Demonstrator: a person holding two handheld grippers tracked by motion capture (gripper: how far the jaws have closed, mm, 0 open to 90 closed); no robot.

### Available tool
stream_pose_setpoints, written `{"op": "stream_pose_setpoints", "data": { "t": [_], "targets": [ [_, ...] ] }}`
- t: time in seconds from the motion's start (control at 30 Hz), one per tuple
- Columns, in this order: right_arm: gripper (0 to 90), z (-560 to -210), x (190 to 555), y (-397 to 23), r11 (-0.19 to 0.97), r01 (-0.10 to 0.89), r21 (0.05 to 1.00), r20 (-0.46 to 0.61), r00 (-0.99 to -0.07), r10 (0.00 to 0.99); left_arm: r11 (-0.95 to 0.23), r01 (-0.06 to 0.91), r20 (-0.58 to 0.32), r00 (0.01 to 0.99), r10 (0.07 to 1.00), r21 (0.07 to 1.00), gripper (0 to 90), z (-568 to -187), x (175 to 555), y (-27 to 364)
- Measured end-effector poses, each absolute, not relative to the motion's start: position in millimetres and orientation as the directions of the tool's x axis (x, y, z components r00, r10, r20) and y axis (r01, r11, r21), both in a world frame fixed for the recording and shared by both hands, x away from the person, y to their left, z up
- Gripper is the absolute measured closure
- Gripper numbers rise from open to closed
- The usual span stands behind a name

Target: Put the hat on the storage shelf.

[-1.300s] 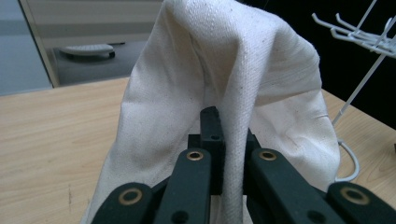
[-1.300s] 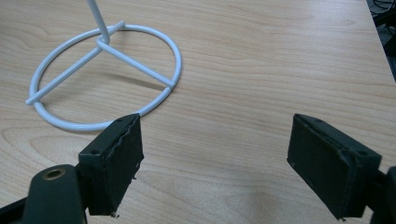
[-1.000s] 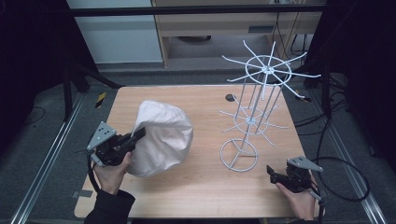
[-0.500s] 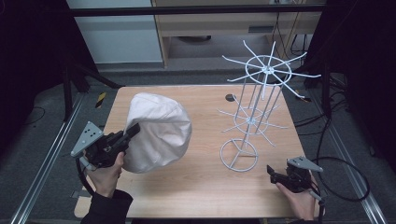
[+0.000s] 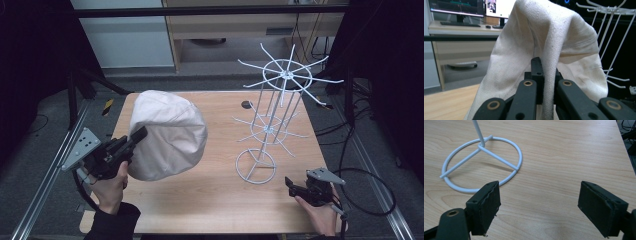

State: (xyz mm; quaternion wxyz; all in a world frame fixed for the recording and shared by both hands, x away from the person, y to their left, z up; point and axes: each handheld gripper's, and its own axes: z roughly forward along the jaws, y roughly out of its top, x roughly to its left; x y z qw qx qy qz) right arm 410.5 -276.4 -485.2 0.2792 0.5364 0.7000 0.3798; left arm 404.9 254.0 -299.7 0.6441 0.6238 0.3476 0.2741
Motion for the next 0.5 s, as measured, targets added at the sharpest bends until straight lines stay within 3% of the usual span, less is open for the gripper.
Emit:
{"op": "stream_pose_setpoints", "data": {
  "t": [0.5],
  "targets": [
    [18.0,-486,410,-276,0.132,0.541,0.830,0.023,-0.271,0.962,0.170,-0.008,-0.129,0.623,0.772,0.985,88.5,-271,403,259]
  ]
}}
